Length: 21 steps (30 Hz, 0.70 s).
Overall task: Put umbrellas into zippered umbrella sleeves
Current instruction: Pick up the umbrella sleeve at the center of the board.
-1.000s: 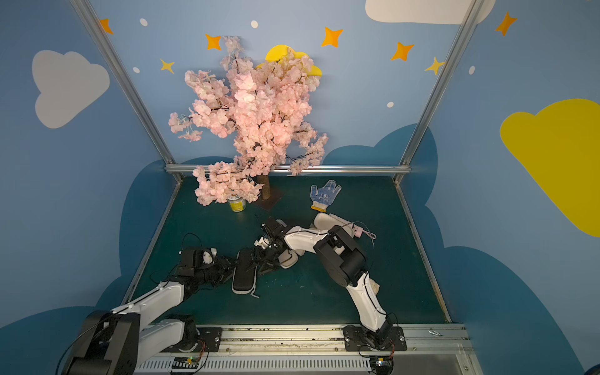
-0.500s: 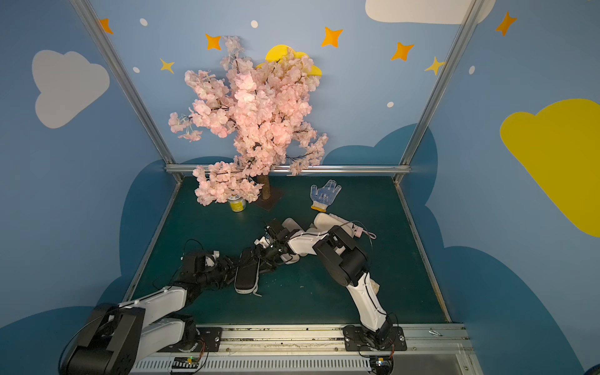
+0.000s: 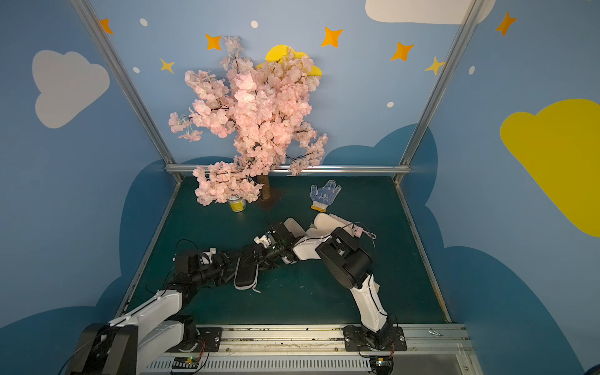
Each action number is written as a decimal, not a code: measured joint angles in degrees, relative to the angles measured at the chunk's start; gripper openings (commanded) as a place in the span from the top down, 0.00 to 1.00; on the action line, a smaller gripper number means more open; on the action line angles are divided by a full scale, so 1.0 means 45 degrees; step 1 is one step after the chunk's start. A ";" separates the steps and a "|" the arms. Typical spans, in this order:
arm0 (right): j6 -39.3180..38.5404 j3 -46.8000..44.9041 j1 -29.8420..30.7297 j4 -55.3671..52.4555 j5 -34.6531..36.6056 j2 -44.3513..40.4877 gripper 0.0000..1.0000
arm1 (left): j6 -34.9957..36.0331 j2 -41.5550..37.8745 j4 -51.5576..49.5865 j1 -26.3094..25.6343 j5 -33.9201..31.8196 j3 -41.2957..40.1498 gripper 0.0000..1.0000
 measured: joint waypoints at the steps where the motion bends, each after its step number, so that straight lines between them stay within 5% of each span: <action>1: 0.0034 -0.0044 -0.0039 0.0068 0.0228 -0.0306 0.70 | 0.0000 -0.0758 -0.0432 0.0277 0.0165 0.0228 0.11; 8: 0.1132 -0.0685 -0.0695 0.1049 0.2327 -0.2453 0.67 | 0.0107 -0.3366 -0.1642 0.0160 0.0233 0.1418 0.03; 15: 0.2696 -0.1035 -0.0889 0.2084 0.4216 -0.2754 0.67 | 0.0034 -0.3118 -0.1375 -0.2783 -0.1452 0.1370 0.01; 21: 0.3327 -0.1350 -0.0515 0.2161 0.5289 -0.3570 0.67 | -0.0214 -0.1515 -0.0248 -0.3517 -0.2375 0.1370 0.04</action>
